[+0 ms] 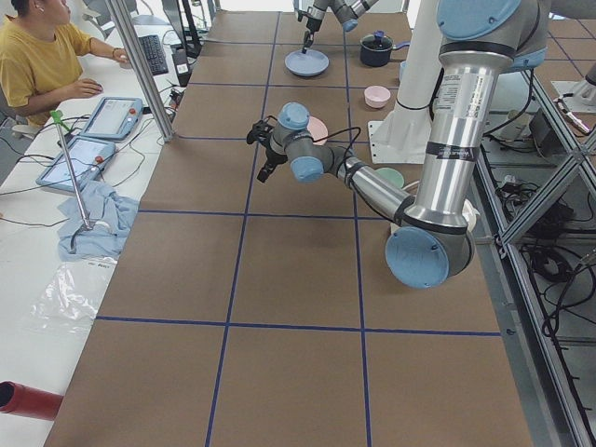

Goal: Stack three plates with pink and blue
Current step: 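Reach the right gripper to the light blue plate's rim and grasp it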

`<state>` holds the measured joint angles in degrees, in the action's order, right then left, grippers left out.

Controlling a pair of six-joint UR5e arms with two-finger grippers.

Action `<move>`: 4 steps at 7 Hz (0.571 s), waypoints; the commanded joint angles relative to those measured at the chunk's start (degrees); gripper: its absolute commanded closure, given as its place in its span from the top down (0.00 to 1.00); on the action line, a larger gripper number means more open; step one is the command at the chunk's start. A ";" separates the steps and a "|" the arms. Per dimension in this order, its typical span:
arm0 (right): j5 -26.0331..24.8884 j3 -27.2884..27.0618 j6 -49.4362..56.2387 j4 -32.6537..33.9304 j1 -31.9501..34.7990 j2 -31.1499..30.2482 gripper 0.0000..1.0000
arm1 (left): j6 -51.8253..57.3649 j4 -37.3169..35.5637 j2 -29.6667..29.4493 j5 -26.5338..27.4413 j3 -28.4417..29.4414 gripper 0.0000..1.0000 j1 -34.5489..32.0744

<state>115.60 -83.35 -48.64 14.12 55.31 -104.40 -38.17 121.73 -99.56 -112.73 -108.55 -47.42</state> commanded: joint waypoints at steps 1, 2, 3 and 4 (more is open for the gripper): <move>1.20 -5.73 -5.63 5.27 0.06 3.75 0.00 | -0.50 0.00 -0.10 0.05 0.00 1.00 0.05; 1.29 -11.42 -9.33 11.39 0.06 5.77 0.00 | -0.76 0.00 -0.10 0.05 0.00 1.00 0.05; 1.38 -18.27 -12.76 18.68 -0.20 7.53 0.00 | -1.72 0.00 -0.10 -0.04 0.09 1.00 0.14; 0.86 -25.21 -18.37 23.45 -3.33 7.98 0.00 | -2.17 0.00 -0.19 -0.04 0.00 1.00 0.14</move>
<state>116.81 -100.44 -61.14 30.94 54.44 -97.60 -39.69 121.73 -99.69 -112.74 -108.50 -47.31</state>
